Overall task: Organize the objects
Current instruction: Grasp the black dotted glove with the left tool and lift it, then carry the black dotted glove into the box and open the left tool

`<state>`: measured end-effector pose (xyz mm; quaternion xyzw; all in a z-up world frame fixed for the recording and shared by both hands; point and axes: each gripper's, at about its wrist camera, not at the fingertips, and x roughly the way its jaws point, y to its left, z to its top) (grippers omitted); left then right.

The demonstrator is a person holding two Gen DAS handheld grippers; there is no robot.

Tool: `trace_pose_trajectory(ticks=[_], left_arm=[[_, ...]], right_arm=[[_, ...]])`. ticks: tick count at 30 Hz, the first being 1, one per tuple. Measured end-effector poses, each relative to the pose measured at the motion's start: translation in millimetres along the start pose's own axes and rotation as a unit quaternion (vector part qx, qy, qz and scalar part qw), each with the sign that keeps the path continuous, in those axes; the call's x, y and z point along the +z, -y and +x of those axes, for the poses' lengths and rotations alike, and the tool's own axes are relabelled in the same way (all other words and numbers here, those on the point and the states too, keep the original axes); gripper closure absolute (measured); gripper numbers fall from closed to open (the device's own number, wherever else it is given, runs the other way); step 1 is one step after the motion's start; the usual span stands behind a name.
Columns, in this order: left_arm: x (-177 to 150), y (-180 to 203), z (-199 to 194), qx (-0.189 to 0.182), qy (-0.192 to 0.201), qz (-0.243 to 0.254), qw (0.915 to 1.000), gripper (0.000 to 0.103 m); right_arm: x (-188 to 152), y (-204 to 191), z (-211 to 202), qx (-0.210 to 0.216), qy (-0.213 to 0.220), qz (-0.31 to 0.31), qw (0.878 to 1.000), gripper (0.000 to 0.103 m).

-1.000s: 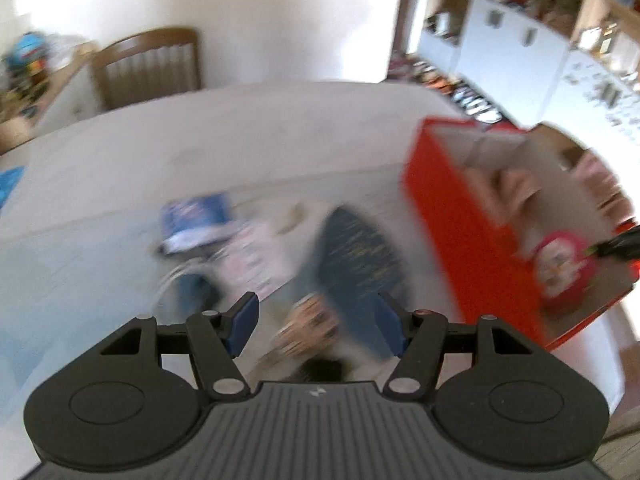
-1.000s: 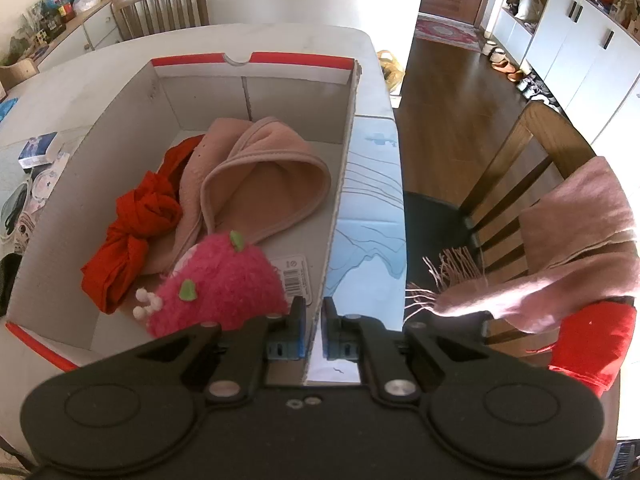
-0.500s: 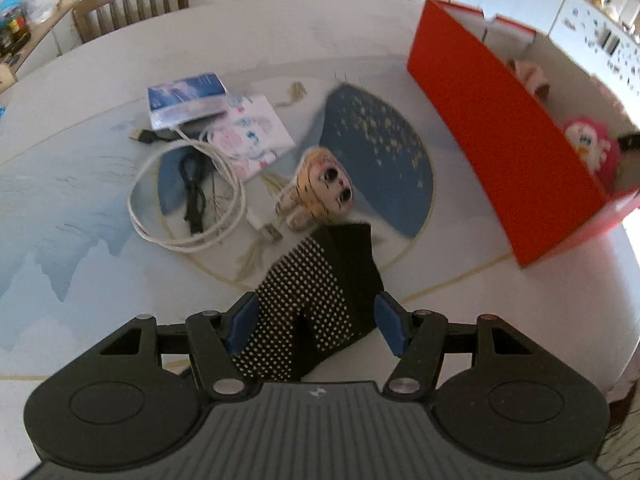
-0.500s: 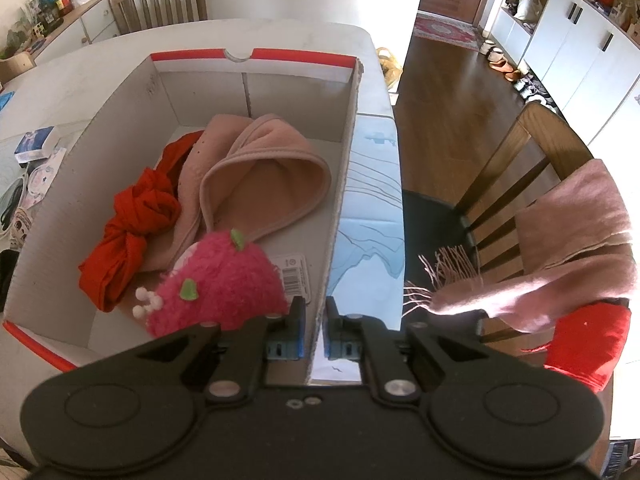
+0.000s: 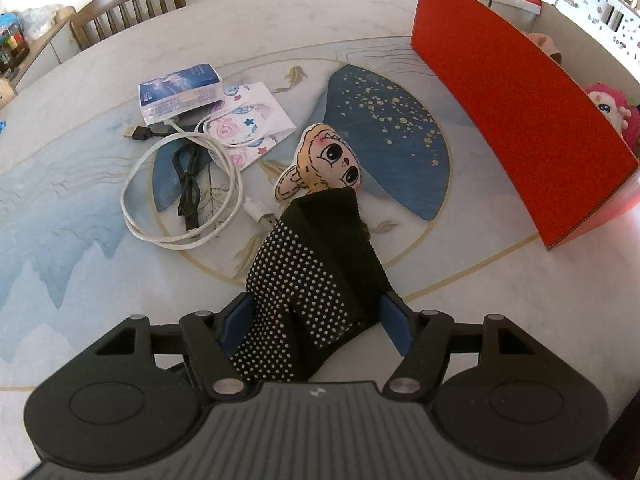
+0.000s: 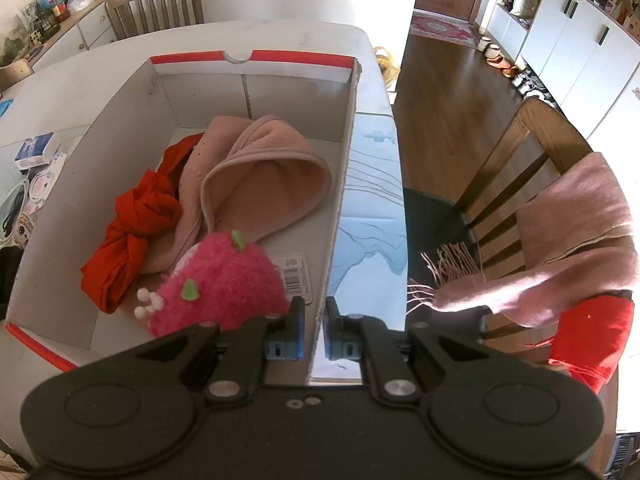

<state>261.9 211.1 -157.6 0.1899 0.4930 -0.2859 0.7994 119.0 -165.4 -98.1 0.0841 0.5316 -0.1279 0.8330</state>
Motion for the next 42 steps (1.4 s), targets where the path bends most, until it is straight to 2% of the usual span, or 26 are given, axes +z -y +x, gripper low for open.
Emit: trace_pose_trajectory(ticks=[2, 3, 5, 7, 13, 19, 28, 34, 42], left_arm=[[0, 1, 0, 0.005, 0.001, -0.002, 1.0000, 0.037], [-1, 1, 0, 0.008, 0.002, -0.003, 1.0000, 0.042], [-1, 0, -3, 0.013, 0.004, -0.007, 0.9999, 0.055], [0, -1, -5, 0.018, 0.002, -0.013, 0.9998, 0.073], [0, 0, -13, 0.031, 0.015, -0.018, 0.9992, 0.088], [4, -3, -31, 0.018, 0.035, -0.040, 0.9985, 0.092], [24, 5, -66, -0.015, 0.077, -0.045, 0.9959, 0.093], [44, 10, -87, -0.057, 0.096, -0.055, 0.9922, 0.093], [81, 38, -109, -0.104, 0.116, -0.016, 0.9877, 0.093]], right_arm=[[0, 0, 0, -0.001, 0.000, -0.001, 1.000, 0.096], [0, 0, 0, -0.001, 0.001, -0.001, 1.000, 0.096], [0, 0, 0, 0.000, 0.001, 0.000, 1.000, 0.097], [-1, 0, 0, -0.003, 0.002, -0.004, 1.000, 0.097], [-2, 0, 0, -0.001, 0.006, -0.004, 1.000, 0.098], [-3, 1, 0, 0.001, 0.010, -0.002, 1.000, 0.098], [-4, 2, 0, 0.006, 0.011, -0.002, 1.000, 0.097], [-4, 4, 0, 0.008, 0.012, -0.002, 1.000, 0.097], [-4, 5, 0, 0.010, 0.012, -0.003, 1.000, 0.097]])
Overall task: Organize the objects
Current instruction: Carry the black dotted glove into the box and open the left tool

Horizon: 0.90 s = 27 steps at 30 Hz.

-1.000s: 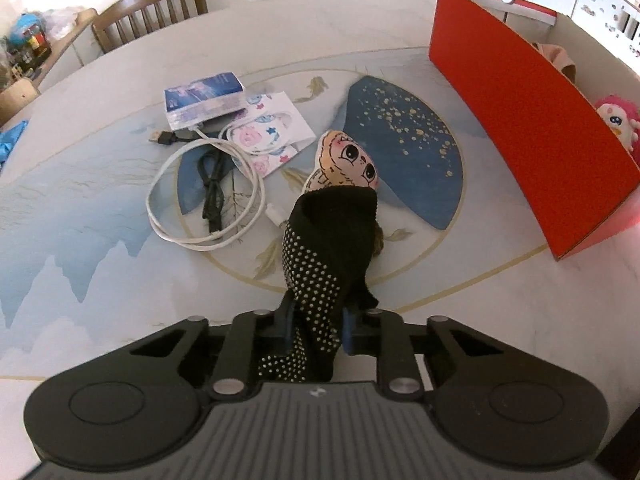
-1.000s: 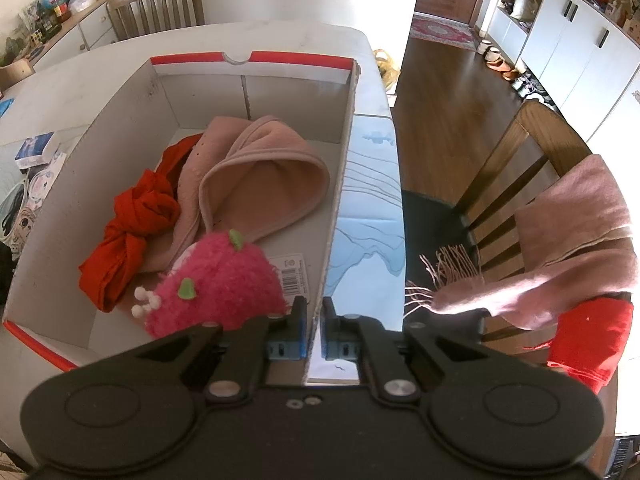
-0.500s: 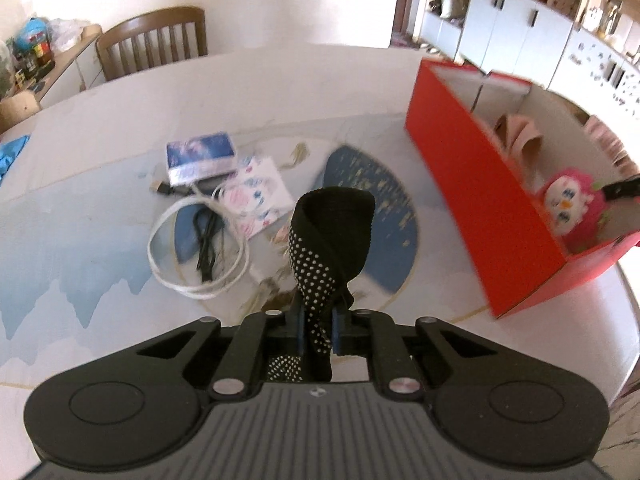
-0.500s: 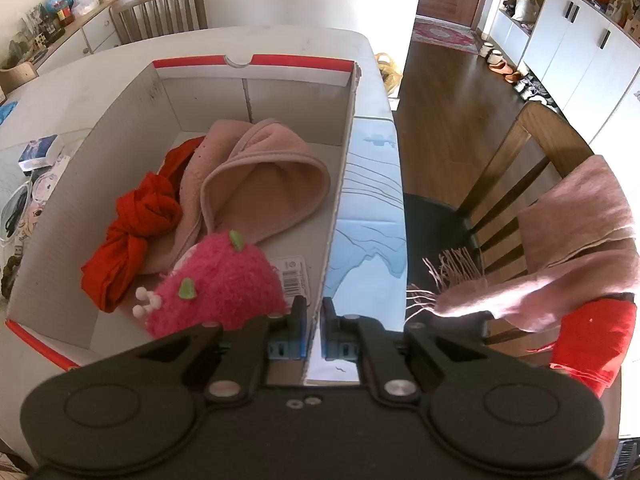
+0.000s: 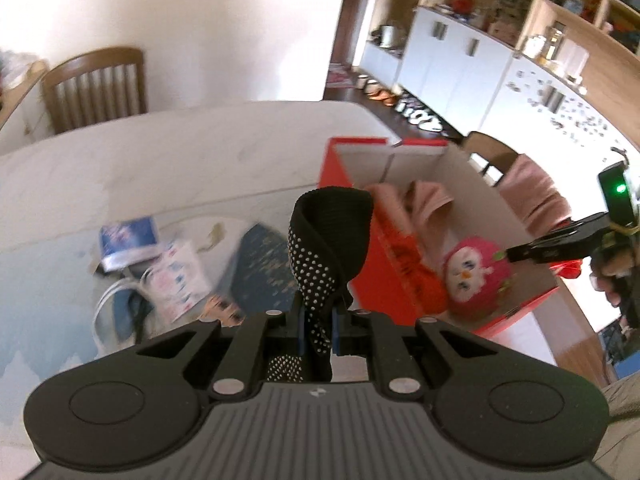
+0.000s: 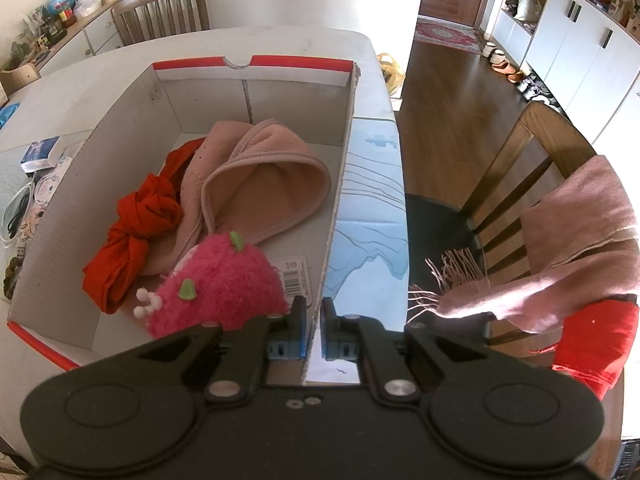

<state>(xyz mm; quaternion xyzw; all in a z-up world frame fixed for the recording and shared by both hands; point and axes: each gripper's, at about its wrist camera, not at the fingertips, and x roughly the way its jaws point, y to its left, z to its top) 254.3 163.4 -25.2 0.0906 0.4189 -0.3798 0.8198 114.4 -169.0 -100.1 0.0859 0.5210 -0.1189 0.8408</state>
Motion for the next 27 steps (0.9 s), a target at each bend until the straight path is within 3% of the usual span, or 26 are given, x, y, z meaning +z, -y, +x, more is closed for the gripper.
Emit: trace_pose_trajectory(ticks=[11, 27], left_arm=[[51, 67, 32, -0.057, -0.014, 0.071, 0.9957, 0.093], [101, 132, 103, -0.079, -0.051, 0.131, 0.9870, 0.092]], right_arm=[[0, 1, 1, 0.003, 0.000, -0.001, 1.000, 0.097], [0, 2, 1, 0.010, -0.001, -0.006, 1.000, 0.096]])
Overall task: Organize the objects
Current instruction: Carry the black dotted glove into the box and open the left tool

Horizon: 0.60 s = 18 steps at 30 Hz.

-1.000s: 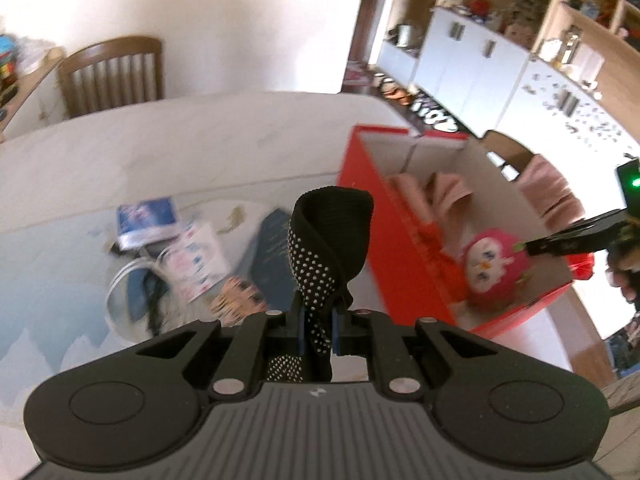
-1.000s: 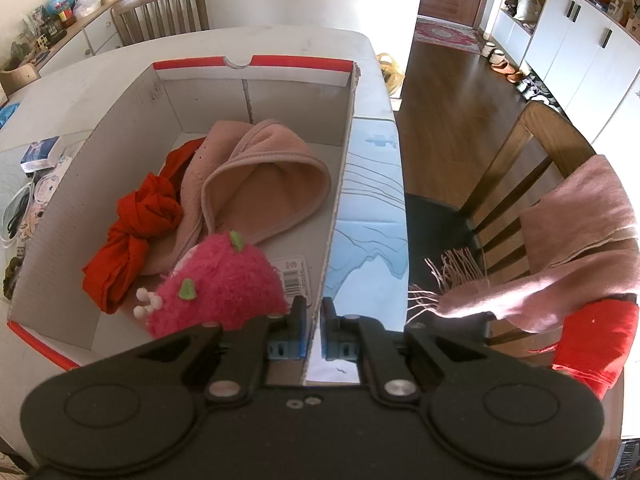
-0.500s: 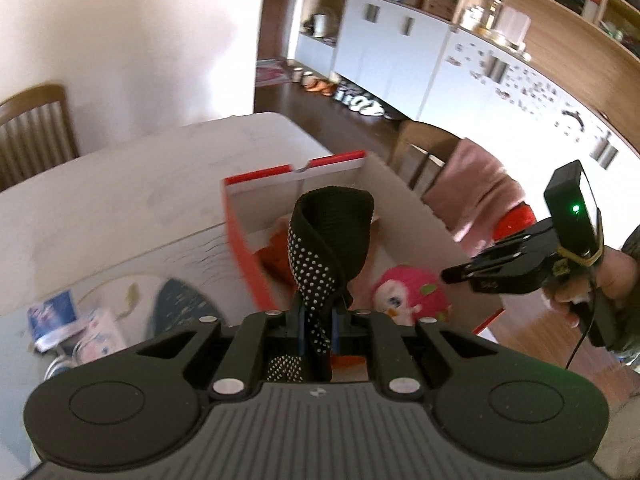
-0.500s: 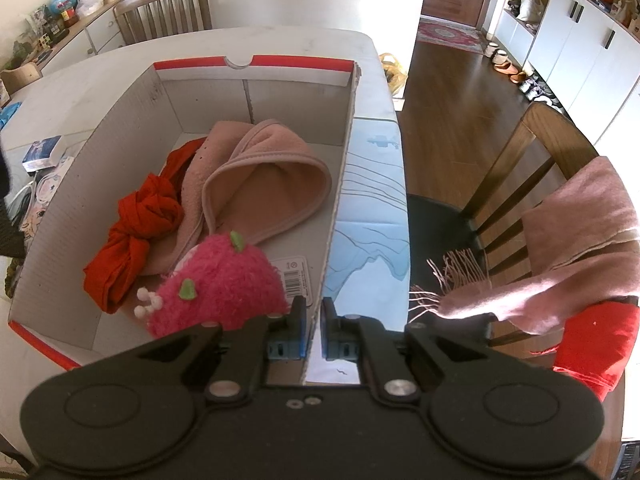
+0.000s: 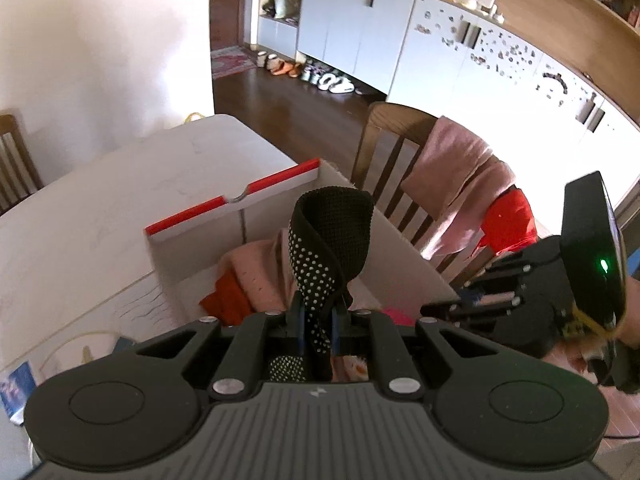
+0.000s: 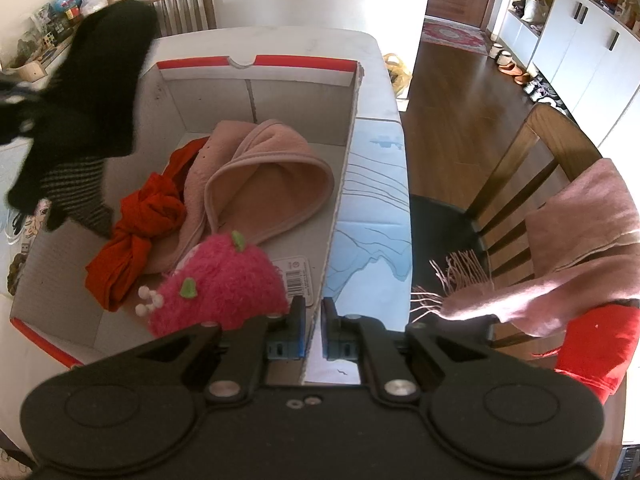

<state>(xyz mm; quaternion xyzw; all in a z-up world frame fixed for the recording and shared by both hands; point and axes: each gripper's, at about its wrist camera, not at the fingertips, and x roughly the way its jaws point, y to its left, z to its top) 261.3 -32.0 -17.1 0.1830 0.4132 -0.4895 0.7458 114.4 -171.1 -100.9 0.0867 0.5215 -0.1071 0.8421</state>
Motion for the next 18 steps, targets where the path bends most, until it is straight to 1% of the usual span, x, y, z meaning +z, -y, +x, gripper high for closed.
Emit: trace_pose_trajectory(ticks=[3, 7, 10, 18], left_arm=[[9, 4, 18, 0.010, -0.009, 0.014, 0.9998, 0.092], [14, 5, 46, 0.017, -0.031, 0.010, 0.9993, 0.092], [13, 4, 67, 0.022, -0.052, 0.008, 0.9984, 0.092], [4, -7, 106, 0.037, -0.102, -0.004, 0.9941, 0.092]], right_arm=[[0, 0, 0, 0.002, 0.000, 0.000, 1.000, 0.096], [0, 1, 0, 0.004, 0.000, 0.001, 1.000, 0.096], [1, 2, 0, 0.006, -0.001, 0.001, 1.000, 0.096], [1, 4, 1, 0.012, -0.002, 0.001, 1.000, 0.095]])
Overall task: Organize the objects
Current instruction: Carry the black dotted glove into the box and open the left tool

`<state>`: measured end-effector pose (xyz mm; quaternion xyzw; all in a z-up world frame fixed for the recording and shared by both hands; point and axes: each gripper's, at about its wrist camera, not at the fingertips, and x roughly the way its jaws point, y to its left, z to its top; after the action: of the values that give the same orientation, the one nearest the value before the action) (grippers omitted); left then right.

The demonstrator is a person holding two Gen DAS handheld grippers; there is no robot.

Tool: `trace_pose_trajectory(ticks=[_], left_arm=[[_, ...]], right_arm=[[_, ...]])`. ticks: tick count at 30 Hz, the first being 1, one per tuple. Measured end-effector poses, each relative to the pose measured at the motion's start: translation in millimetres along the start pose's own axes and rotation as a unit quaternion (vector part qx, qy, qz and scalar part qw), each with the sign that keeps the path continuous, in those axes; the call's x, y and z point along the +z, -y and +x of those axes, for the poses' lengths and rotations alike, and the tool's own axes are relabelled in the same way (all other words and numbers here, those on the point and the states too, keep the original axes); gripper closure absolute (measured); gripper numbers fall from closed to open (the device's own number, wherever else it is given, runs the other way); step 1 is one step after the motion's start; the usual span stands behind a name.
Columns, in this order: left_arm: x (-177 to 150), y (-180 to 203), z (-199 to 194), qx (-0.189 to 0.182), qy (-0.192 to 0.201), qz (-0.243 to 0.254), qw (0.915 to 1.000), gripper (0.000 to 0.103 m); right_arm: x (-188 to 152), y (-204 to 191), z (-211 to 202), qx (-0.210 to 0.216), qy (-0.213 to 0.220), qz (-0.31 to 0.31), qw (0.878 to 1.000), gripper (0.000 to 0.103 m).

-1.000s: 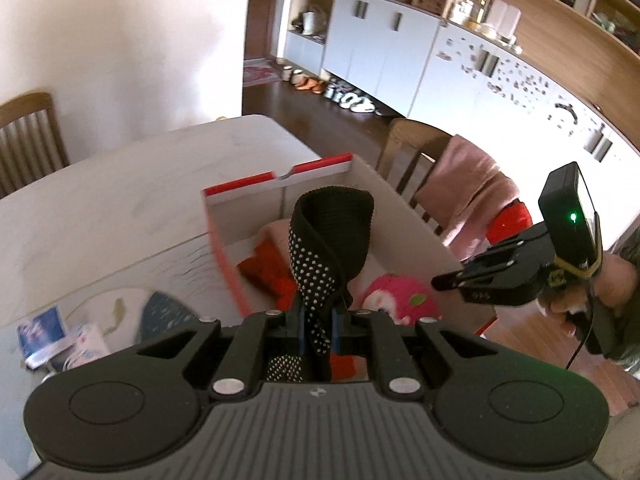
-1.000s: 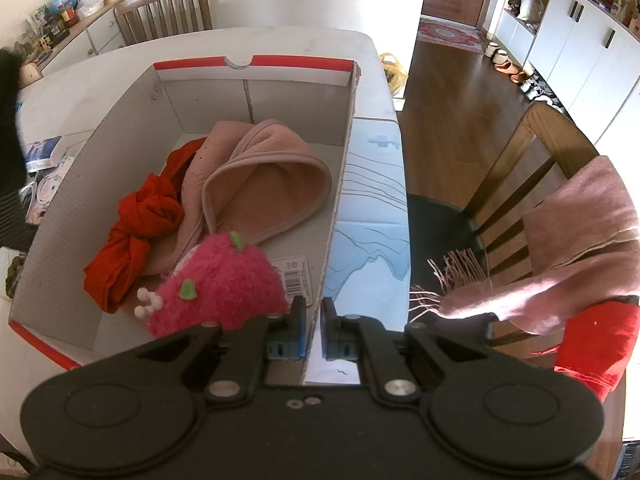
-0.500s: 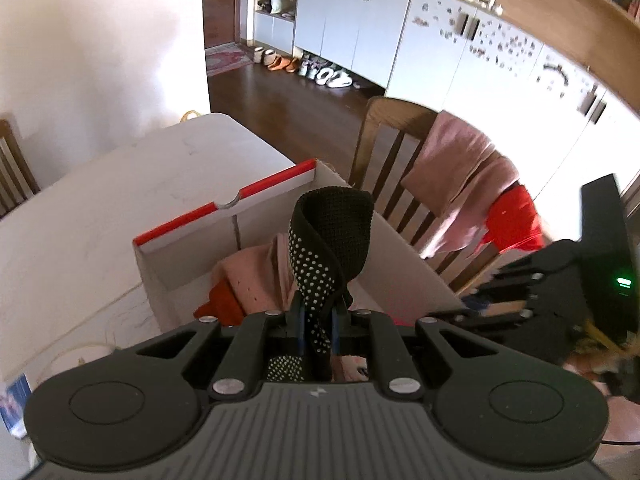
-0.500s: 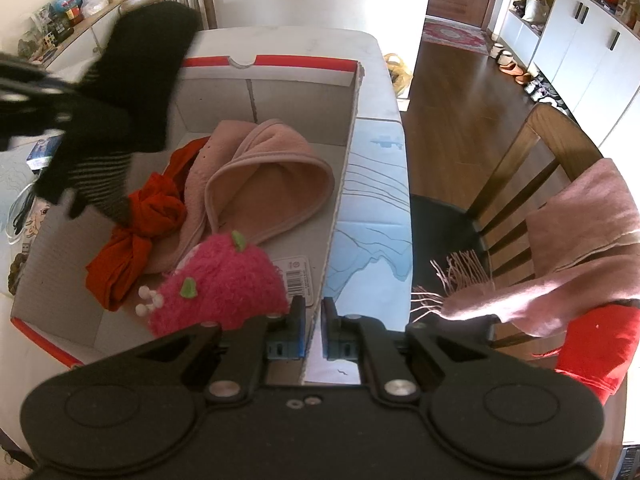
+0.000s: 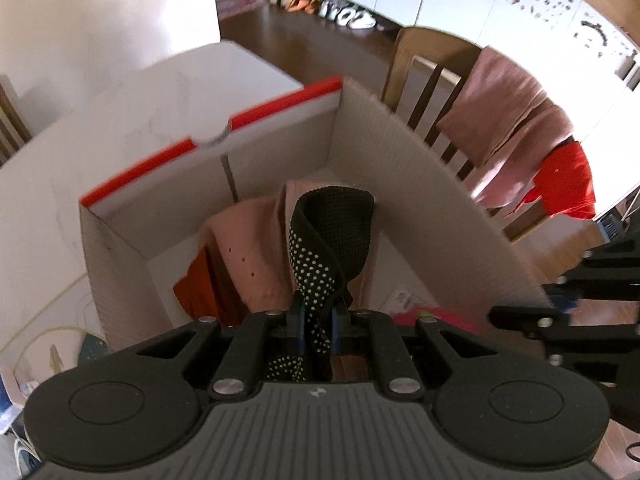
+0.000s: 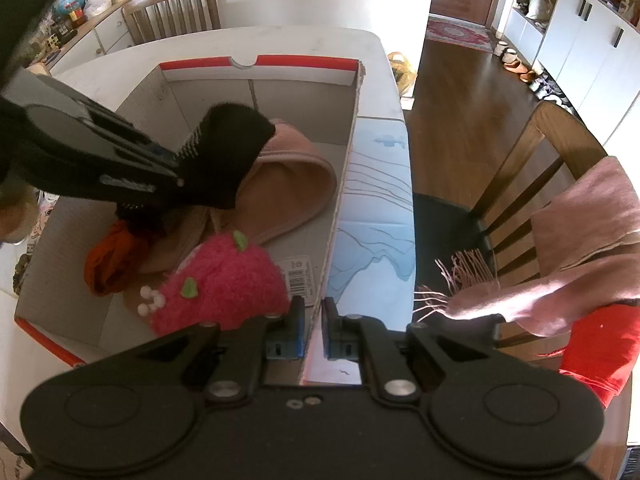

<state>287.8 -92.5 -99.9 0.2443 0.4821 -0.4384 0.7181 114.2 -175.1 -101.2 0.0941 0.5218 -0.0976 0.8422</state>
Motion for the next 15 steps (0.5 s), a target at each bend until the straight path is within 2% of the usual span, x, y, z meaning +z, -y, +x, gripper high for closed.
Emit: trace_pose_trajectory(ticks=[12, 15], left_arm=[[-13, -6, 27, 0.001, -0.041, -0.011, 0.9991, 0.092], [-14, -8, 27, -0.003, -0.043, -0.010, 0.9990, 0.088]], right_arm=[[1, 1, 1, 0.003, 0.000, 0.005, 1.000, 0.095], [0, 2, 1, 0.003, 0.000, 0.006, 1.000, 0.095]])
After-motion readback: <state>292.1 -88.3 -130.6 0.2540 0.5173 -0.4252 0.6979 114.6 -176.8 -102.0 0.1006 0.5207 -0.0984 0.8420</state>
